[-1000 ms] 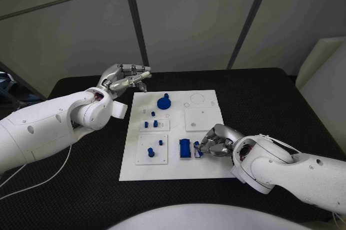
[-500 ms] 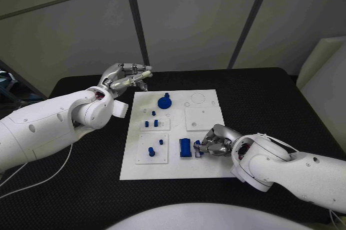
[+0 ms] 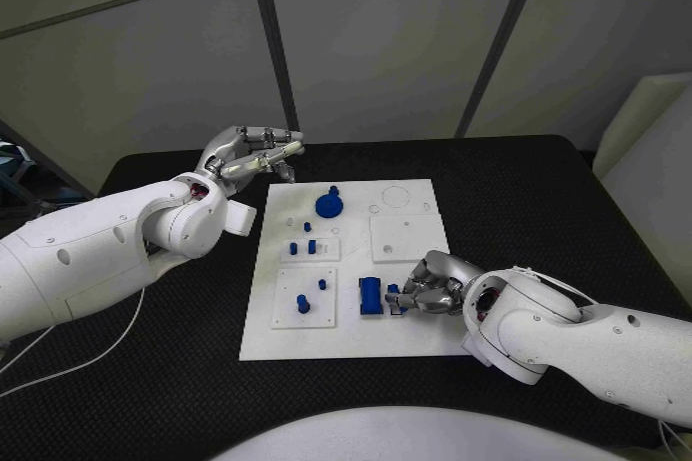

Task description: Assemble the parts on the task board

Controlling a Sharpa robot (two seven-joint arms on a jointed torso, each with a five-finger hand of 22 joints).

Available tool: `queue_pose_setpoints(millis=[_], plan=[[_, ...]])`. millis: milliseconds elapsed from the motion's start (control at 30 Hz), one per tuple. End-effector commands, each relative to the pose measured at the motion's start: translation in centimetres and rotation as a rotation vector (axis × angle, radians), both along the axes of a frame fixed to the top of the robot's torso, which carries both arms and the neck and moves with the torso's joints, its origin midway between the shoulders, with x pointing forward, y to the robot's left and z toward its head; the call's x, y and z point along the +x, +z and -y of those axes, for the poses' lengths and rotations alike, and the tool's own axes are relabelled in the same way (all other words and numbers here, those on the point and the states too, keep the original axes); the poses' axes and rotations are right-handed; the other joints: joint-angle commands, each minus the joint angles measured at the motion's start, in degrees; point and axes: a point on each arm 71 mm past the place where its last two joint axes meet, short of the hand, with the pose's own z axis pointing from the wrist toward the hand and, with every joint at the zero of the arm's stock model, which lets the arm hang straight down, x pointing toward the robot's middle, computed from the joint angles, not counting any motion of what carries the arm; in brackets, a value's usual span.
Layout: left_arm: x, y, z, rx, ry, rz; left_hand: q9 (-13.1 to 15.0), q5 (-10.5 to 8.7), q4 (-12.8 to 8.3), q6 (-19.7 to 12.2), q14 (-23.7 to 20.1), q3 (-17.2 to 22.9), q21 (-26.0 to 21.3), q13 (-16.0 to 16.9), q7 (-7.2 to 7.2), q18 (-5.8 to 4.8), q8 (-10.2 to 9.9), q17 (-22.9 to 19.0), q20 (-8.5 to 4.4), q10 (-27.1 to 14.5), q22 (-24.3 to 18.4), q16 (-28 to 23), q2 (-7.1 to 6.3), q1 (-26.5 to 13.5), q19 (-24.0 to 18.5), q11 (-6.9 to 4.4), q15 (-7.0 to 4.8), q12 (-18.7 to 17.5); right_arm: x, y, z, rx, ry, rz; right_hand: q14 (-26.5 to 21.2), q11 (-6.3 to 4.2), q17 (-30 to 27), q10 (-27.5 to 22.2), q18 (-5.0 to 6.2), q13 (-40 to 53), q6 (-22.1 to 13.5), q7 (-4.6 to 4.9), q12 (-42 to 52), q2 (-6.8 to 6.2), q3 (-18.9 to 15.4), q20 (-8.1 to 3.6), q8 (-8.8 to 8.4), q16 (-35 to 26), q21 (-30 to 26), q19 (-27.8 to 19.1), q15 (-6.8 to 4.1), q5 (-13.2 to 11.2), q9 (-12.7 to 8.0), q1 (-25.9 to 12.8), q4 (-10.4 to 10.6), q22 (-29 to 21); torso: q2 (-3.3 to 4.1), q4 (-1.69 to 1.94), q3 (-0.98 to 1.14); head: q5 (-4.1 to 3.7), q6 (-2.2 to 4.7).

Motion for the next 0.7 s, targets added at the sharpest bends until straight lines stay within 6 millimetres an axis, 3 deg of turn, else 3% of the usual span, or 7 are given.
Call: queue_pose_setpoints(millis=[33,300,700], plan=[[0.0,0.16,0.07,-0.009,-0.005,0.008,0.1,0.16,-0.4,-0.5,-0.2,0.0,-0.3,0.0,-0.01,-0.66,0.3,-0.1,0.08,-0.4,-0.1,0.3,-0.12,0.4,0.0,0.04,-0.03,0.1,-0.41,0.13,-0.66,0.013,0.044,-0.003,4.2,-0.01,5.3,0.4,0.34,0.3,0.2,-0.02,0.3,0.15,-0.8,-0.11,0.45,0.3,0.4,0.5,-0.35,-1.5,0.1,-0.8,0.0,0.6,-0.01,-0.03,0.01,0.1,-0.04],[0.05,0.13,0.05,-0.009,-0.004,0.007,0.1,0.16,-0.4,-0.5,-0.2,0.0,-0.3,0.0,-0.01,-0.66,0.3,-0.1,0.08,-0.4,-0.1,0.3,-0.12,0.4,0.0,0.04,-0.03,0.1,-0.44,0.39,-0.66,0.023,0.044,0.023,4.2,-0.01,5.4,0.5,0.34,0.4,0.0,-0.05,0.3,0.89,-3.1,-0.1,0.77,0.3,0.4,0.5,-0.35,-3.5,0.4,-3.5,0.2,0.6,0.0,0.0,0.04,0.09,0.02],[0.11,0.08,-0.03,-0.007,-0.001,0.005,0.1,0.16,-0.4,-0.5,-0.2,0.1,-0.3,-0.1,0.0,-0.67,0.3,-0.1,0.08,-0.4,-0.1,0.3,-0.1,0.4,0.0,0.05,-0.03,0.2,-0.65,0.59,0.0,0.016,0.05,0.032,4.2,-0.04,5.4,0.5,0.33,0.5,-0.1,-0.1,0.4,1.17,-3.8,-0.11,0.89,0.3,0.4,0.5,-0.36,-3.4,0.5,-3.8,0.0,0.7,-0.01,-0.1,0.08,0.05,-0.09]])
